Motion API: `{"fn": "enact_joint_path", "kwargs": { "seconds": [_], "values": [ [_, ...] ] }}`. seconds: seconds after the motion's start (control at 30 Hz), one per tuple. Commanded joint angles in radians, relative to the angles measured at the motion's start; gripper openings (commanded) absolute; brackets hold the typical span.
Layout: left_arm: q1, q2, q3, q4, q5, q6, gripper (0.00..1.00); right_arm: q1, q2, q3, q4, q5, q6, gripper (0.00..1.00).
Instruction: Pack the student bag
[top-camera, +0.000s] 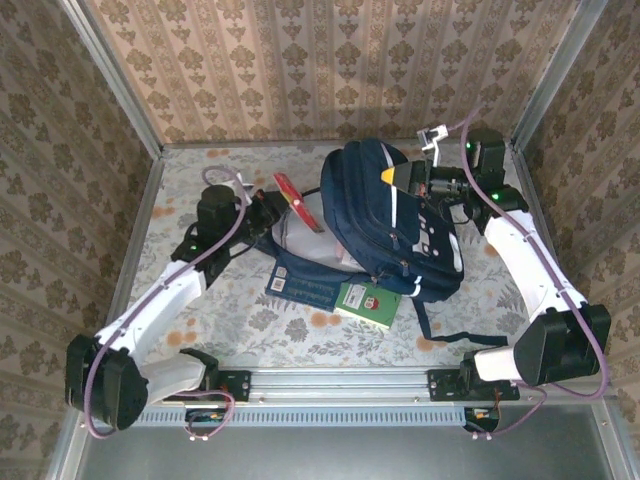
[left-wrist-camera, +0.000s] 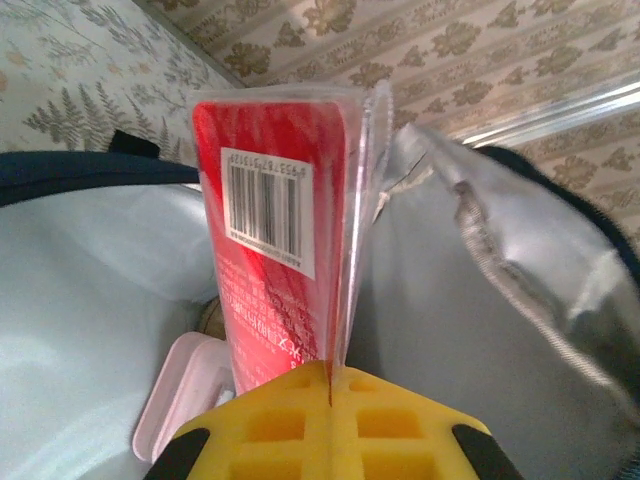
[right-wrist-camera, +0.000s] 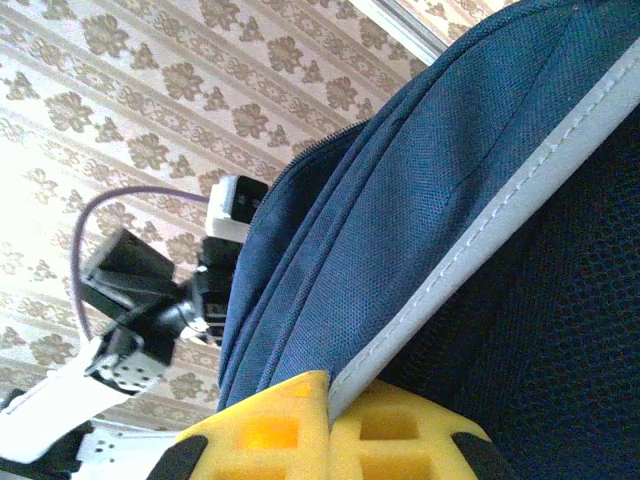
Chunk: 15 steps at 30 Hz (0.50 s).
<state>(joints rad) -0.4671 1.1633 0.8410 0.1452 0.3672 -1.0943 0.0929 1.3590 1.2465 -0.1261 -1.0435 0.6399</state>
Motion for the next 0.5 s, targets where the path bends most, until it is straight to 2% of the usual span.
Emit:
{"fn": "enact_joint_path", "kwargs": {
  "seconds": [0.0, 0.13, 0.47],
  "values": [
    [-0.047, 0.067, 0.015, 0.185, -0.010, 0.017, 0.00, -0.020, -0.041, 0.030, 0.277, -0.112, 0.094, 0.00],
    [-0.087, 0.188, 0.064, 0.261, 0.044, 0.009, 0.00, -0.028, -0.038, 0.030, 0.298, -0.126, 0.112, 0.00],
    [-0.165, 0.387, -0.013, 0.791, 0.071, -0.160, 0.00, -0.051, -0.032, 0.003, 0.339, -0.118, 0.144, 0.00]
  ]
}}
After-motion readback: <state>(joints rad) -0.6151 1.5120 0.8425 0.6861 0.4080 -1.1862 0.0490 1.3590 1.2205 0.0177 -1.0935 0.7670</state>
